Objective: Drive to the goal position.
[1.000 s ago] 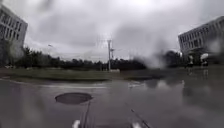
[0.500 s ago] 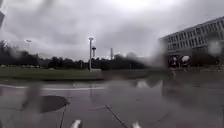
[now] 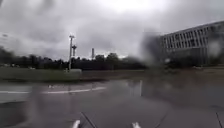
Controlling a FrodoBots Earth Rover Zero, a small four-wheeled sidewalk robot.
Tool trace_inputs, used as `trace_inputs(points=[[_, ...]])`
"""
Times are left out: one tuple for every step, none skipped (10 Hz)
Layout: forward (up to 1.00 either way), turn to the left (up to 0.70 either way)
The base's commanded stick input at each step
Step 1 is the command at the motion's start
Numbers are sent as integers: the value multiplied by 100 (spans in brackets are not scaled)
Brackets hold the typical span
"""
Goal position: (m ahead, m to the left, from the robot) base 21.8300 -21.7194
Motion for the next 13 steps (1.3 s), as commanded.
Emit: trace_inputs(points=[[70,-34],[70,-34],[70,-34],[70,-34],[70,-34],[70,-34],[70,-34],[70,-34],[70,-34],[70,-34],[70,-34],[70,-34],[70,-21]])
